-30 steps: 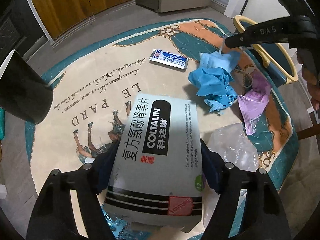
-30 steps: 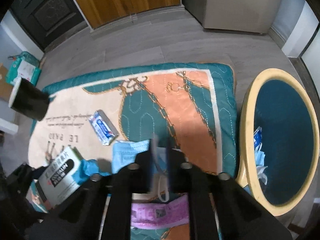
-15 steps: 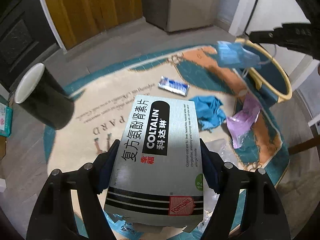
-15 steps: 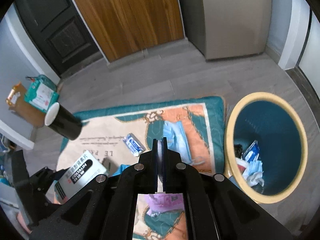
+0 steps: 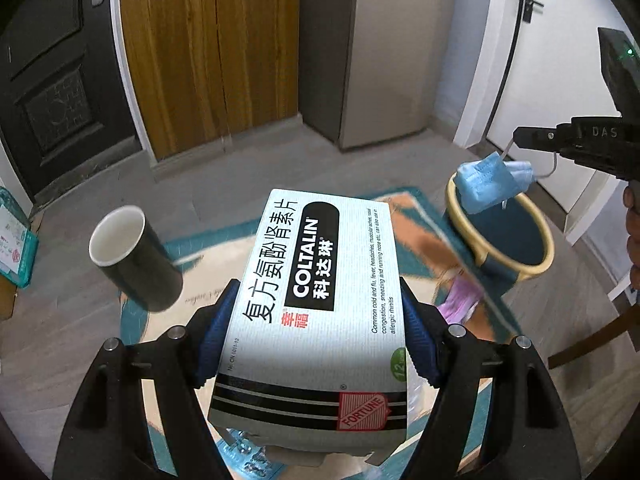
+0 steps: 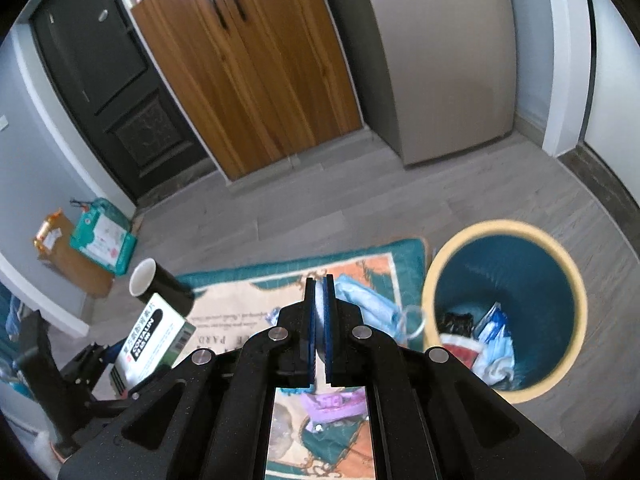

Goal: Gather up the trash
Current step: 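Carry the box and mask over the teal bin and open both tools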

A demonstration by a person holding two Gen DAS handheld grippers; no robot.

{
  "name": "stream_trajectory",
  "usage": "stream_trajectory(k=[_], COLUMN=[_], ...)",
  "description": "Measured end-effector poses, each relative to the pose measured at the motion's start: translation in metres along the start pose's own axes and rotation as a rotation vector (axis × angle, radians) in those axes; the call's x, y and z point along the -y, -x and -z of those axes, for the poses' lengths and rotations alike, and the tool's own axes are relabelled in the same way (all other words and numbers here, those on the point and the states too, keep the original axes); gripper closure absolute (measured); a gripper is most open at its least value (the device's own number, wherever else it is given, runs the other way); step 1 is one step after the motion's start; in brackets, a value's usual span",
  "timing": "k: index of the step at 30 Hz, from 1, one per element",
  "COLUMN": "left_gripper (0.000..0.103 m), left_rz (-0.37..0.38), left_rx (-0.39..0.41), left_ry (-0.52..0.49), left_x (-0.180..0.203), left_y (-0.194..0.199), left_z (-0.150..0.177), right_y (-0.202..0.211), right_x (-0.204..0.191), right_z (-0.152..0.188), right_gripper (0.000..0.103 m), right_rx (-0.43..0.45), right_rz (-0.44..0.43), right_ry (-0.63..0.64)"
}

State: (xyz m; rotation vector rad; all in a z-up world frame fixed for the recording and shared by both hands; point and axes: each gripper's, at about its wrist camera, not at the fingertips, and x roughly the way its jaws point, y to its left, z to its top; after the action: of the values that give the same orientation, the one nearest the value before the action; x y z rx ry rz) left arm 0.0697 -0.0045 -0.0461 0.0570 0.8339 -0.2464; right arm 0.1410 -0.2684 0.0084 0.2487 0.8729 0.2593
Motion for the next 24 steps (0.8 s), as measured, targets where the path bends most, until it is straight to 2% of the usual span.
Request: stream_trajectory(k=[10, 24], left_gripper=[0.03, 0.03], left_rz=[0.046, 0.145], left_rx=[0.088, 0.065], left_ry=[-0.027, -0.143], left_x=[0.03, 0.113], left_y=[0.011, -0.037], left_z=[-0.024, -0.052], right_y=[0.028, 0.028], right_x=[0.025, 0.105], right_z=[-0.01, -0.011], right_gripper=[0.099, 0.099], right_rx=[0.072, 0.062], right_rz=[-0.013, 0.06], right_ry=[-0.019, -0.103])
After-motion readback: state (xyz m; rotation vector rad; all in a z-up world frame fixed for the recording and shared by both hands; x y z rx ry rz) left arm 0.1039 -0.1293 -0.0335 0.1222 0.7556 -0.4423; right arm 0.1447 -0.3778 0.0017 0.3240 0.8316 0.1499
